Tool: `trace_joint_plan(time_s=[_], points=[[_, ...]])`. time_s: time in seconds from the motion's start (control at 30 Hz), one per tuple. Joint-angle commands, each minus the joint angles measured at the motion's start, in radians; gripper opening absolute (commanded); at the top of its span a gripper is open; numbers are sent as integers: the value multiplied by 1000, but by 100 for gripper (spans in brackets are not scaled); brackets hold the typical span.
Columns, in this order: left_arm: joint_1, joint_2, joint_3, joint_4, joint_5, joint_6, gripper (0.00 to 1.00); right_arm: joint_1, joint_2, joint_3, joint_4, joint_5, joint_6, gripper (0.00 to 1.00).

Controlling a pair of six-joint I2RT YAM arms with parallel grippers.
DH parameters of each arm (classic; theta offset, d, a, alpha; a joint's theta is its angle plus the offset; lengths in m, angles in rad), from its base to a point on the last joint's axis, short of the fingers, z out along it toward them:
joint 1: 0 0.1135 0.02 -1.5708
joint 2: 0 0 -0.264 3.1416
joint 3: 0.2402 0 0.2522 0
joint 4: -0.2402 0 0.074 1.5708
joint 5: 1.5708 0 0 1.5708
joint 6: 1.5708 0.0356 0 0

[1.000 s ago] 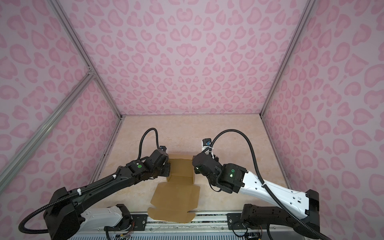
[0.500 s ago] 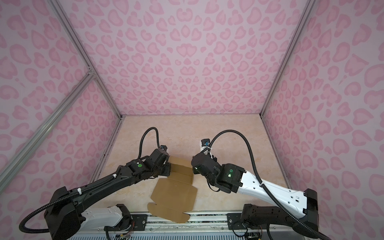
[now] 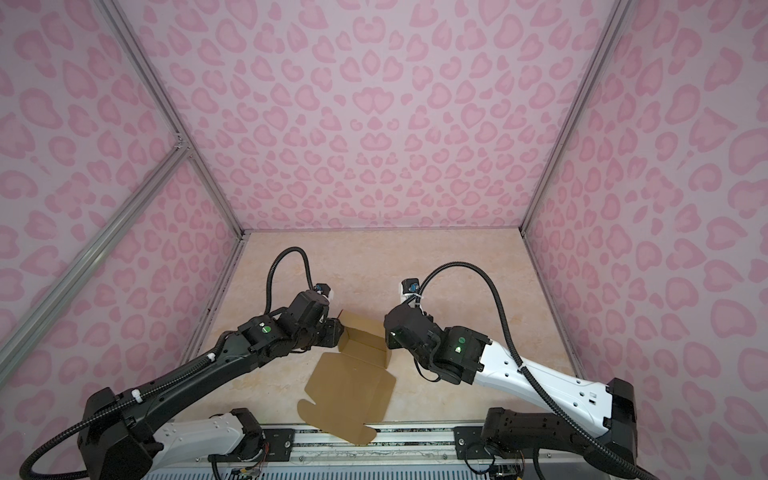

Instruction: Fold the paper box

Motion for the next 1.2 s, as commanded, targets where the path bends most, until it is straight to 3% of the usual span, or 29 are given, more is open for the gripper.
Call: trace_joint_plan(time_s=[0.0,0.13,0.33,0.53,0.73,1.17], points=[[4,-33,5,-52,61,19,48,-15,28,4,28,-130,-44,55],[25,-86,0,-75,50,11,51,12,88,41,21,-199,-103,54],[116,-198,-4,-96,-4,6,55,111,159,127,-77,-65,-185,54],[202,-256,-14,-102,-25,6,57,183,224,196,-117,-107,-279,55],[237,-253,-40,-92,-4,0,57,186,290,216,-122,-204,-305,54],[255,-238,-56,-92,15,0,57,133,414,280,-179,-284,-316,55]])
